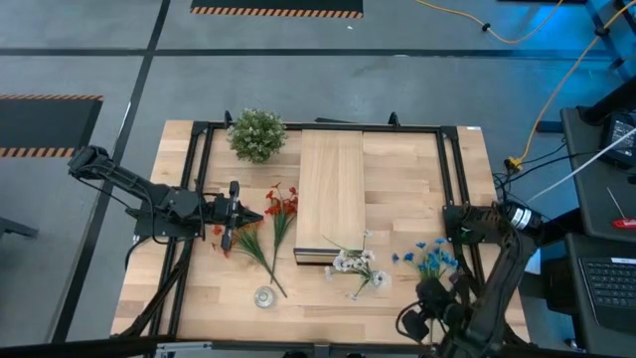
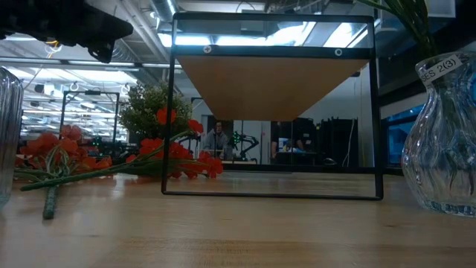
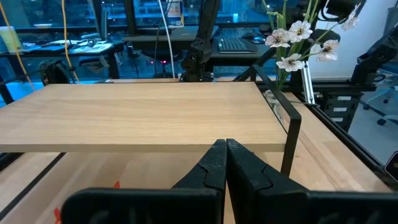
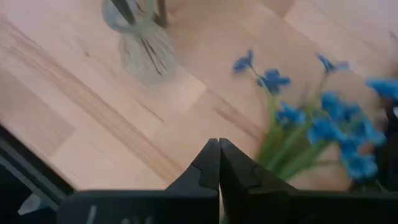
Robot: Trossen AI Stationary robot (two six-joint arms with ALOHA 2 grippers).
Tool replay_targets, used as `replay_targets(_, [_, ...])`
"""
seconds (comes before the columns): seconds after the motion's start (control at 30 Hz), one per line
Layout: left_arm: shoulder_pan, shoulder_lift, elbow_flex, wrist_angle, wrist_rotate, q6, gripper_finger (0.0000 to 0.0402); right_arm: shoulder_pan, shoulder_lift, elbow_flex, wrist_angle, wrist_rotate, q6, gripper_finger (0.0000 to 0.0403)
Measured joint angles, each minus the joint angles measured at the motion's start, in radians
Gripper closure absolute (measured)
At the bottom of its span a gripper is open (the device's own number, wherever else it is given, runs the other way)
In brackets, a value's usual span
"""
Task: Pick and place flowers into a vace then onto a shelf
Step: Put the blue flowers into the right transparent flower vase
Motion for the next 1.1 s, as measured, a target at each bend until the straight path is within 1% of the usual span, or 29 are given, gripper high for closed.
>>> replay_targets(0.27, [0.000, 0.000, 0.000, 0.001, 0.000, 0.026, 0.0398, 0.060, 0.044, -0.013, 0.000, -0.005, 0.172, 0.0385])
replay_targets(0.37, [0.000, 0.000, 0.000, 0.001, 0.000, 0.026, 0.0398, 0.069, 0.052, -0.015, 0.002, -0.013, 0.185, 0.0380])
replay_targets(0.5, [0.000, 0.000, 0.000, 0.000, 0.000, 0.026, 0.0398, 0.066, 0.053, -0.015, 0.009, -0.065, 0.210, 0.0365])
replay_targets(0.87, [0.000, 0.000, 0.000, 0.000, 0.005, 0.027, 0.0398, 0.063, 0.054, -0.015, 0.049, -0.074, 0.241, 0.0265])
replay_targets(1.1, [0.000, 0.000, 0.000, 0.000, 0.012, 0.027, 0.0398, 0.063, 0.054, -0.016, 0.068, -0.074, 0.254, 0.0216])
